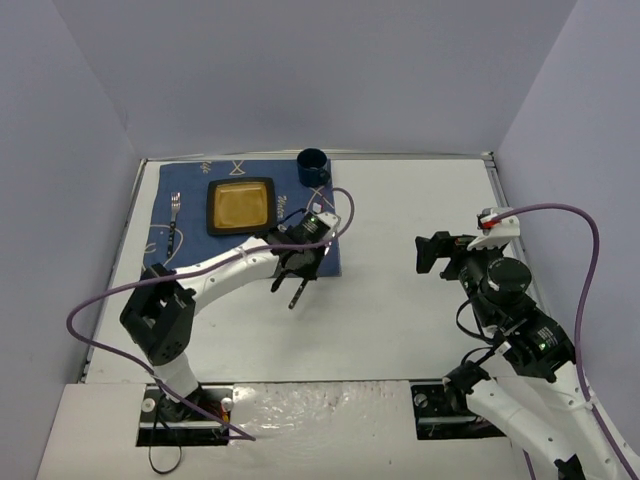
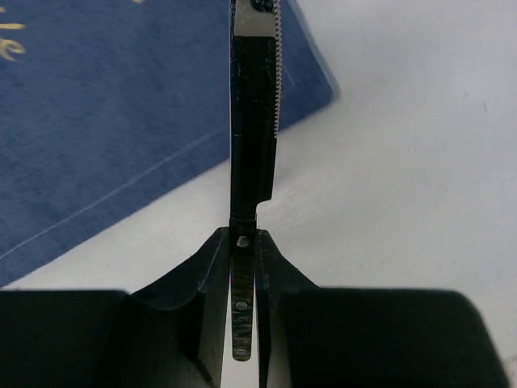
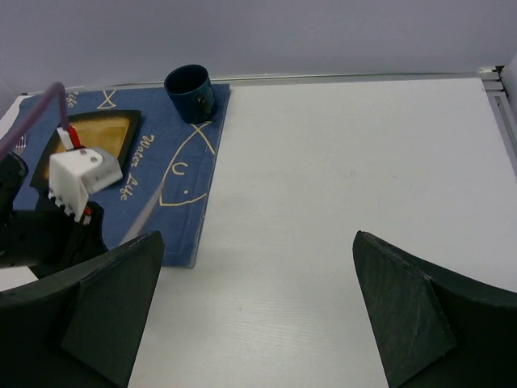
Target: Set the dinner table for one person
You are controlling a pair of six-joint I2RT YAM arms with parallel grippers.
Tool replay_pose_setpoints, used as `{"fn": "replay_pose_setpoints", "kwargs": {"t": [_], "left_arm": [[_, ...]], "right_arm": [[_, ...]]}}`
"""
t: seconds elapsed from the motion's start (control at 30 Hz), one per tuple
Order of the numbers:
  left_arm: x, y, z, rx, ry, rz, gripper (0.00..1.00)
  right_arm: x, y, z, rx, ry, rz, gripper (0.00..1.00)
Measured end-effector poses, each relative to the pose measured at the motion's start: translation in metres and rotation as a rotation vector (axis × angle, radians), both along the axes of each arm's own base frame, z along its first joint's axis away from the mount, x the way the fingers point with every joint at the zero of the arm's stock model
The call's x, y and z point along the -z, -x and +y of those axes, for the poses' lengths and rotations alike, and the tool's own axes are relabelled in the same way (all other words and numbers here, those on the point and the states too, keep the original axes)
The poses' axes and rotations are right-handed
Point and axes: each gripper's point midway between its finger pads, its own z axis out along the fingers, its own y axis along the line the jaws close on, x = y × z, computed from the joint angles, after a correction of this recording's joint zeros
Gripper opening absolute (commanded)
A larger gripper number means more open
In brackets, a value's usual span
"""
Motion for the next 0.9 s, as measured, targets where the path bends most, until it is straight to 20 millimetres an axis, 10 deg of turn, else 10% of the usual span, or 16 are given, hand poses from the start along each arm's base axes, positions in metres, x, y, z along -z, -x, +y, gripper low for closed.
{"fn": "replay_pose_setpoints", "kwargs": {"t": [0.5, 0.9], "left_arm": [[0.007, -0.14, 0.013, -0.52, 0.174, -0.057, 0.0], [0.028, -0.191, 0.009, -0.524, 0.142, -0.041, 0.0]], "right_arm": [[0.012, -0.011, 0.003, -0.012, 0.099, 0.038, 1.0], [0.013, -0.011, 0.003, -0.017, 0.123, 0.037, 1.0]]}}
